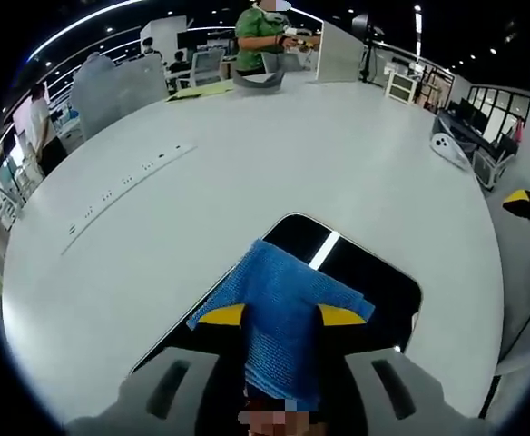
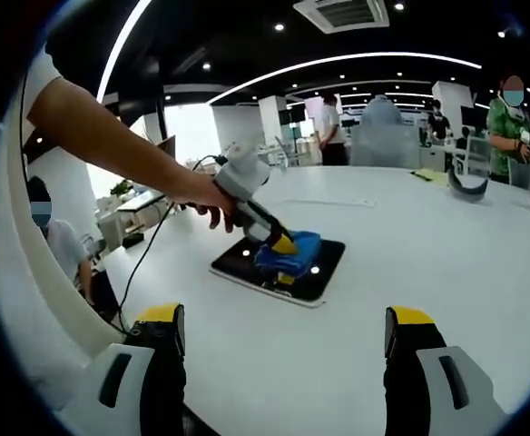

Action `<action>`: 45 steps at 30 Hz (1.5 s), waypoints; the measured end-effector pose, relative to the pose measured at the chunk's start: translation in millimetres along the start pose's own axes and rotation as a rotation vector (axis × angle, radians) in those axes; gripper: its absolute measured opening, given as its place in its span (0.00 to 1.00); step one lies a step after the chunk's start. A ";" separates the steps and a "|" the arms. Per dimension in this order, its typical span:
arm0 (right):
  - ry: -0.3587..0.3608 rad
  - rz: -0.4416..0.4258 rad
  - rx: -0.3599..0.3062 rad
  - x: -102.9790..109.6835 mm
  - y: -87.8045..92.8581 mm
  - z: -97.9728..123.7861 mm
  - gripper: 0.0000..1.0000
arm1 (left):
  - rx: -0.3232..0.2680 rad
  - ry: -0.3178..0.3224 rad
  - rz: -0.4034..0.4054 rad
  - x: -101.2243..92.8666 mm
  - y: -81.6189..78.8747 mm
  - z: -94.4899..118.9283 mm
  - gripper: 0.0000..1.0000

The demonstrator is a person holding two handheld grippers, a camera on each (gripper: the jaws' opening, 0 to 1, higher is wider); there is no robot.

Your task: Wipe the mirror surface with the cleaning cloth until all visible marks leave the cleaned area.

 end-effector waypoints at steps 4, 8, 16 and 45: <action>-0.002 0.003 0.006 2.2 2.3 1.0 0.91 | 0.003 0.008 -0.010 -2.5 2.1 2.0 0.27; -0.002 0.006 0.003 3.4 1.7 1.8 0.91 | -0.001 0.014 -0.020 -5.0 5.5 4.0 0.28; 0.000 0.009 -0.008 6.7 0.6 3.8 0.91 | 0.003 0.045 -0.025 -10.3 11.3 9.7 0.29; -0.009 0.025 -0.015 21.3 3.3 10.5 0.91 | -0.017 0.043 -0.029 -31.9 27.4 21.1 0.33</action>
Point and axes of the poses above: the point that each gripper's makers call its tool centre point, and the gripper's own axes: z roughly backward along the fingers, x roughly to its left, y roughly out of its underside, the point moved 8 cm from there along z, roughly backward along the fingers, and after that the axes turned 2 degrees about -x, right-handed, at the moved point
